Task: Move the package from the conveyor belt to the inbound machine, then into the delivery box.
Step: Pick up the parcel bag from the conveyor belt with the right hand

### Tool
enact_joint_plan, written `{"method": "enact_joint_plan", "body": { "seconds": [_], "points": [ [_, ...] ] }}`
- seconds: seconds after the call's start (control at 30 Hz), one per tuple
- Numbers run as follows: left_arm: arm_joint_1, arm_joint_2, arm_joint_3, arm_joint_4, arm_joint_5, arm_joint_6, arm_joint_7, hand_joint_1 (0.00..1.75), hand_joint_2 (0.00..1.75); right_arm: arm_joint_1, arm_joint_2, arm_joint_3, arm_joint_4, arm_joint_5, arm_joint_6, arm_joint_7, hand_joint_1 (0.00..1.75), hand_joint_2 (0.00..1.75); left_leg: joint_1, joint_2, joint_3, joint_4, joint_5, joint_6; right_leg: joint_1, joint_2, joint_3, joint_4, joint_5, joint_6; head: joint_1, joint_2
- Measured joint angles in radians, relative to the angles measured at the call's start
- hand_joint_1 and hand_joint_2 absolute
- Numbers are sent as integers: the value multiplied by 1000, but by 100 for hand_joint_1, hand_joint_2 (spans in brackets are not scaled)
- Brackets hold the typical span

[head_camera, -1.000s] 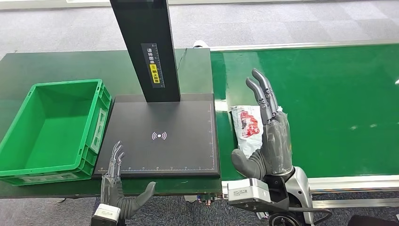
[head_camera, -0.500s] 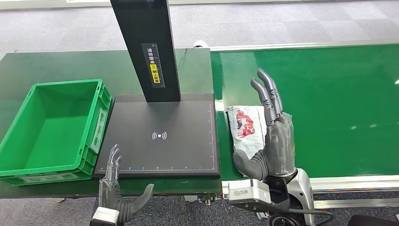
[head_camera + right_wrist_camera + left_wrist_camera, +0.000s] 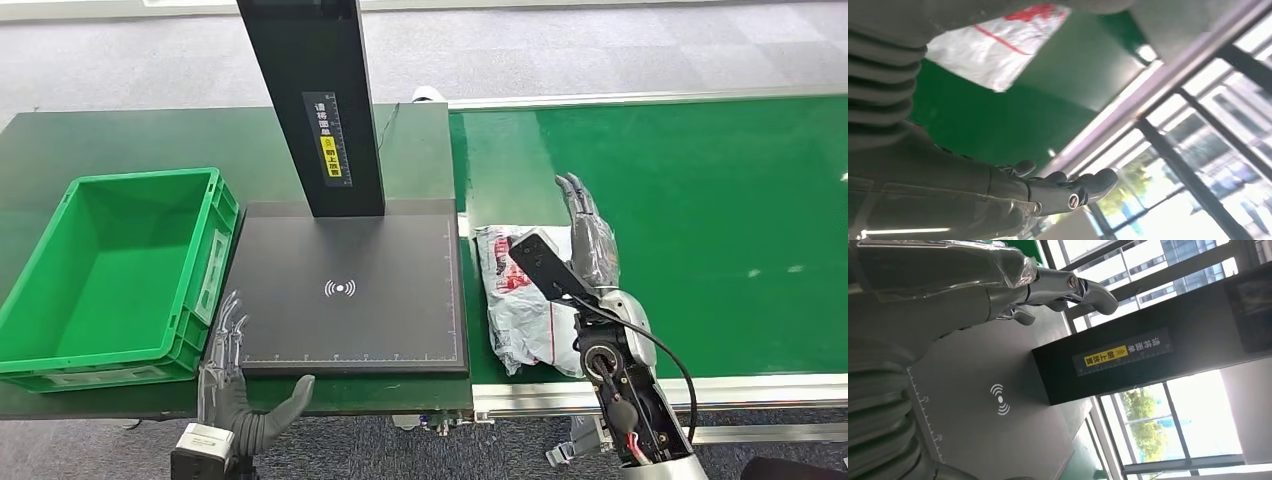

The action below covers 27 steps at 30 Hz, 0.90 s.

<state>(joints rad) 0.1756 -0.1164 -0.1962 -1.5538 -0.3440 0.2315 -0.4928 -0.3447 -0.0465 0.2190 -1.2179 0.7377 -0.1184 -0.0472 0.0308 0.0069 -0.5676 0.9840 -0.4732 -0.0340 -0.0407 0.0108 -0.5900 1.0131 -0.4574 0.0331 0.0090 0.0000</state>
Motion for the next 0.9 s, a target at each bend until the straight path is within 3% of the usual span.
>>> {"method": "enact_joint_plan", "body": {
  "seconds": [0.27, 0.67, 0.8, 0.9],
  "points": [
    [-29, 11, 18, 53, 26, 19, -29, 0, 175, -93, -31, -15, 283, 39, 153, 61, 0, 175, 0, 0, -2, 0, 0, 0, 0, 0, -3, 0, 0, 0, 0, 0],
    [-42, 25, 26, 88, 34, 23, -31, 0, 175, -156, -44, -13, 438, 41, 191, 72, 0, 175, 0, 0, -2, 0, -1, 0, 0, 0, -3, 0, 0, 0, 0, 0],
    [-49, 30, 25, 102, 45, 34, -39, 0, 175, -195, -47, 3, 489, 58, 293, 70, 0, 175, 0, 0, -2, 0, 0, 0, 0, 0, -3, 0, 0, 0, 0, 0],
    [-67, 34, 20, 124, 55, 34, -50, 0, 175, -230, -52, 24, 537, 40, 406, 9, 0, 175, 0, 0, -2, 0, 0, 0, 0, 0, -2, 0, 0, 0, 0, 0]
  ]
}}
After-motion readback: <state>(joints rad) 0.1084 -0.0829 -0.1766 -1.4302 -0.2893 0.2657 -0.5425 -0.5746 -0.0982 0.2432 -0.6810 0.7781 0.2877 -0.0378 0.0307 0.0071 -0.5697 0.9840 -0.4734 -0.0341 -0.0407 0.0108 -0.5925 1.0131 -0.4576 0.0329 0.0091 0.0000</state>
